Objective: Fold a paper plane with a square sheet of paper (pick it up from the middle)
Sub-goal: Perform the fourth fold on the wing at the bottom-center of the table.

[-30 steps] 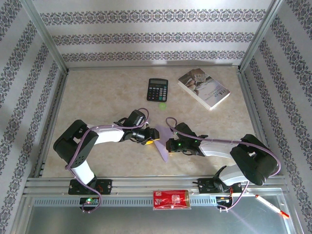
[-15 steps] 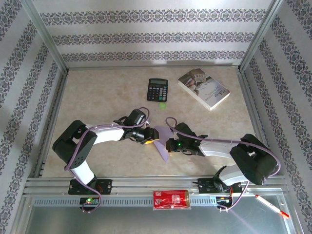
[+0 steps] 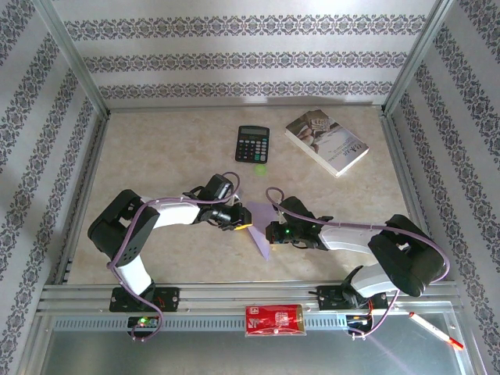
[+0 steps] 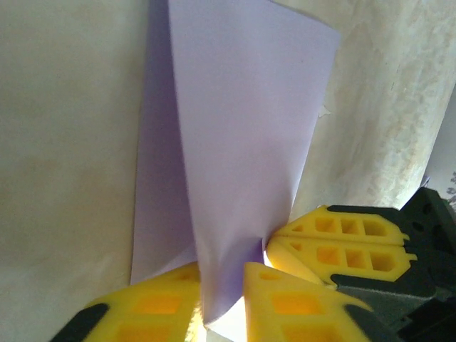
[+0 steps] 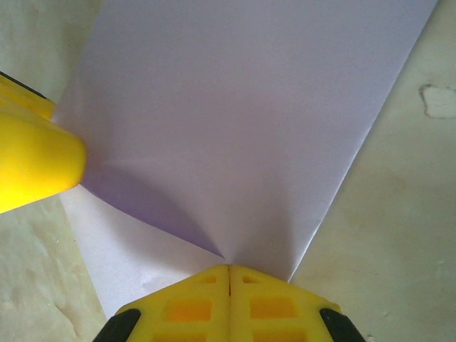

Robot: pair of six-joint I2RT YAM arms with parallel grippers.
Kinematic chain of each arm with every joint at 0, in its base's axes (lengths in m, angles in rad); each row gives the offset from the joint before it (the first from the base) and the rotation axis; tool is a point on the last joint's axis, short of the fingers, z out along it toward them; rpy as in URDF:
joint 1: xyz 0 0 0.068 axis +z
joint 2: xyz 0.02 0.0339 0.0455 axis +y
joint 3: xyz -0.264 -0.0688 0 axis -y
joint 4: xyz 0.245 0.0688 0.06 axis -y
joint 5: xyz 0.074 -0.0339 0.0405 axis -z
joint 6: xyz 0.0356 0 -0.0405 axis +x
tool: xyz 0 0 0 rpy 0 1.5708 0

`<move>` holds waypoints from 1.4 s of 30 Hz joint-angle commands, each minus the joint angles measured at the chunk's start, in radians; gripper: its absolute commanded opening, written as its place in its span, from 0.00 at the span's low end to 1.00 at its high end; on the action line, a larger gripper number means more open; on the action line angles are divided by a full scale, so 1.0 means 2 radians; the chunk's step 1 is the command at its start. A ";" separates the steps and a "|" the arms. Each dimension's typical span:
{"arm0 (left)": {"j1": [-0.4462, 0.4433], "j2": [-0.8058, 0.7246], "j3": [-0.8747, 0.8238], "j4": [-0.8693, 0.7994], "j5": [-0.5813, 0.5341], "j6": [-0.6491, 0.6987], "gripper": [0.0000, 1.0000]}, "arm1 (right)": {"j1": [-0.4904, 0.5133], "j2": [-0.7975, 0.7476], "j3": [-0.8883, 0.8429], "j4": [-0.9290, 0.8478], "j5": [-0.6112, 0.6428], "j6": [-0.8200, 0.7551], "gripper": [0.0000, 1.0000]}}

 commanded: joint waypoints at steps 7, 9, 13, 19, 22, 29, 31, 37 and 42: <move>0.003 -0.026 -0.017 -0.017 -0.028 -0.010 0.00 | -0.001 -0.058 0.036 -0.094 -0.007 -0.059 0.23; 0.003 -0.048 -0.031 -0.019 -0.034 -0.037 0.00 | 0.023 -0.094 0.044 -0.122 0.030 -0.064 0.26; 0.003 -0.080 -0.043 -0.040 -0.046 -0.076 0.00 | 0.076 -0.116 0.056 -0.144 0.092 -0.057 0.30; 0.002 -0.103 -0.040 -0.062 -0.060 -0.125 0.00 | 0.156 -0.069 0.090 -0.146 0.191 -0.034 0.34; 0.002 -0.108 -0.037 -0.067 -0.063 -0.154 0.00 | 0.193 -0.045 0.105 -0.151 0.243 -0.016 0.39; 0.002 -0.111 -0.025 -0.082 -0.068 -0.186 0.00 | 0.253 0.013 0.143 -0.184 0.336 0.025 0.48; 0.002 -0.108 -0.025 -0.082 -0.065 -0.189 0.00 | 0.261 0.029 0.154 -0.189 0.347 0.027 0.48; 0.002 -0.102 -0.032 -0.069 -0.062 -0.201 0.00 | 0.272 0.073 0.176 -0.193 0.365 0.039 0.45; 0.002 -0.103 -0.031 -0.069 -0.062 -0.202 0.00 | 0.284 0.102 0.202 -0.215 0.390 0.045 0.42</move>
